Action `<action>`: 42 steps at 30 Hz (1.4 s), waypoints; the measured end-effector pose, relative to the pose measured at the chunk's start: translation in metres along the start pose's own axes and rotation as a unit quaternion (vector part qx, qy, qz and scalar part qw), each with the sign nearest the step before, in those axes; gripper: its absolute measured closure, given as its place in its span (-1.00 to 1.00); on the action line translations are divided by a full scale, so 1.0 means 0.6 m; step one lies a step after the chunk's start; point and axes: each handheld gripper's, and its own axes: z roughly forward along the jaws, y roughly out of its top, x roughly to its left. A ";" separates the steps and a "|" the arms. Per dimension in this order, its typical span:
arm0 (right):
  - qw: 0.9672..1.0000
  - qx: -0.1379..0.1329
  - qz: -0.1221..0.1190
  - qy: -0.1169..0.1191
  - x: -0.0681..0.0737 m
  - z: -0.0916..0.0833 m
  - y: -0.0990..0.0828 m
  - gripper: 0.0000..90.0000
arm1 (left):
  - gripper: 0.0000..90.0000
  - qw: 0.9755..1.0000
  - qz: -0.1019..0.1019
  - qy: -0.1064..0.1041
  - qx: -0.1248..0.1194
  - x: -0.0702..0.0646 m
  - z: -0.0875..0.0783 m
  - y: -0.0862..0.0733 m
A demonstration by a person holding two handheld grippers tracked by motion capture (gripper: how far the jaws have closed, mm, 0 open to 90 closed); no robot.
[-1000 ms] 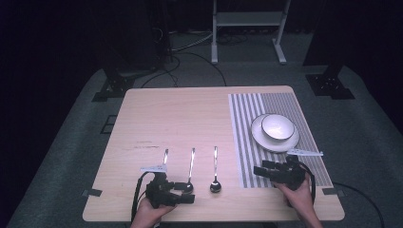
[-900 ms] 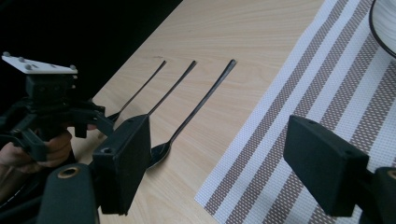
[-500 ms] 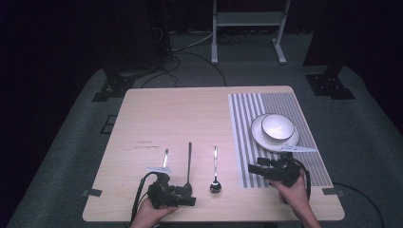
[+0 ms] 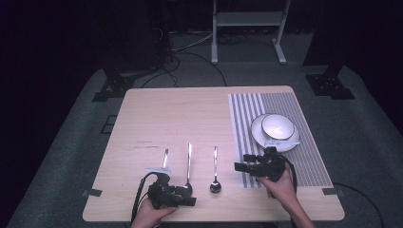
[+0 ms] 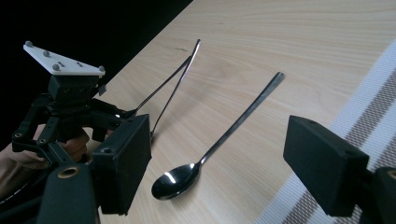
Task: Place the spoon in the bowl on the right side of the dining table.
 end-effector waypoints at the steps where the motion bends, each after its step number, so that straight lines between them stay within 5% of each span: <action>1: 1.000 0.003 -0.001 0.002 0.002 0.004 0.003 -0.51 | -0.74 1.000 -0.001 -0.002 0.000 0.000 0.000 0.000; 22: 0.998 0.056 -0.027 0.030 0.037 0.111 0.054 -0.51 | -0.74 1.000 0.002 -0.003 0.003 -0.001 -0.002 -0.001; 42: 0.996 0.079 -0.008 0.046 0.031 0.182 0.066 -0.43 | -0.74 1.000 0.001 -0.006 0.002 0.002 -0.004 -0.001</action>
